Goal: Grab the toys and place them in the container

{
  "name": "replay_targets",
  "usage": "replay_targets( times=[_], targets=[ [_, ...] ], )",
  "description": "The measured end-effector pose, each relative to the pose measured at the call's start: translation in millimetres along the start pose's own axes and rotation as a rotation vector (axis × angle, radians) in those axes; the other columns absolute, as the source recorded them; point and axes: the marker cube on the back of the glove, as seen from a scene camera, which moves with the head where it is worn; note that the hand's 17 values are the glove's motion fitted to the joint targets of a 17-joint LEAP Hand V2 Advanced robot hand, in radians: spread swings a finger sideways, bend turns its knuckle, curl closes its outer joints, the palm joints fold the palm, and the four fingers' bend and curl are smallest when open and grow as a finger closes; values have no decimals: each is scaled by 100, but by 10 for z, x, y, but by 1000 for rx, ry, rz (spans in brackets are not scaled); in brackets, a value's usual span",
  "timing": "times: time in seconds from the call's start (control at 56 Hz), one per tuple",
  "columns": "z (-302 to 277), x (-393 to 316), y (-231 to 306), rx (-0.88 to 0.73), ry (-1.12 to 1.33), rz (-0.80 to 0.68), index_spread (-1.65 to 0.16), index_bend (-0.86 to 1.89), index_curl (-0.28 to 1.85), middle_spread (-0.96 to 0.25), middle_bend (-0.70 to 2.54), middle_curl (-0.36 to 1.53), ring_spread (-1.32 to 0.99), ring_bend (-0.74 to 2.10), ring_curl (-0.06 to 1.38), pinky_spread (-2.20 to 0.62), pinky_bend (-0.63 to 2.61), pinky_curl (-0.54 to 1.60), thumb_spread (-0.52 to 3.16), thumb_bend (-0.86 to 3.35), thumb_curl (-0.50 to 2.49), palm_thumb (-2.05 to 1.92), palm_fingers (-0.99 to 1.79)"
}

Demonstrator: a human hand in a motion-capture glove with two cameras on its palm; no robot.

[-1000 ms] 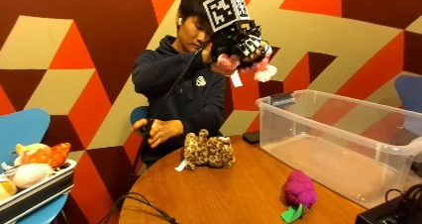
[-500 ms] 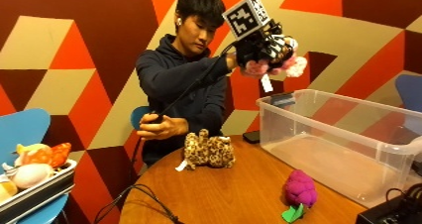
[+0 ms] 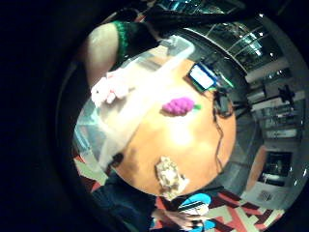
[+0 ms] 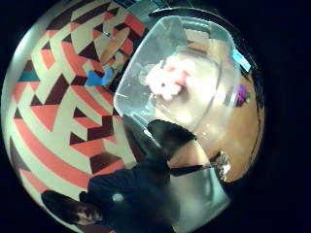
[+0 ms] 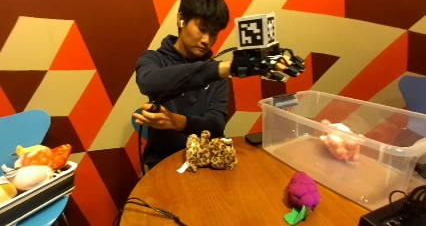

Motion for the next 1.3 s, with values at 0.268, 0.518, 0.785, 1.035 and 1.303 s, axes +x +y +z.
replay_targets(
  times=[0.268,0.518,0.785,1.035,1.303],
  targets=[
    [-12,791,1149,-83,160,120,-16,8,32,2,21,44,-1,51,24,4,88,37,117,-2,50,0,-10],
    [809,1157,1707,-231,74,186,-15,5,24,4,17,43,0,55,26,4,97,38,121,-2,43,1,-13],
    [1825,1229,1778,-326,106,265,-28,4,14,4,11,30,4,76,31,3,134,46,116,-1,40,6,-14],
    [1848,1361,1480,-94,103,218,-29,11,6,-12,56,44,-25,143,49,-31,123,39,120,25,55,60,84],
    [716,1065,963,86,116,215,-34,32,7,-22,71,59,-31,148,54,-38,121,45,83,26,74,74,111]
  ],
)
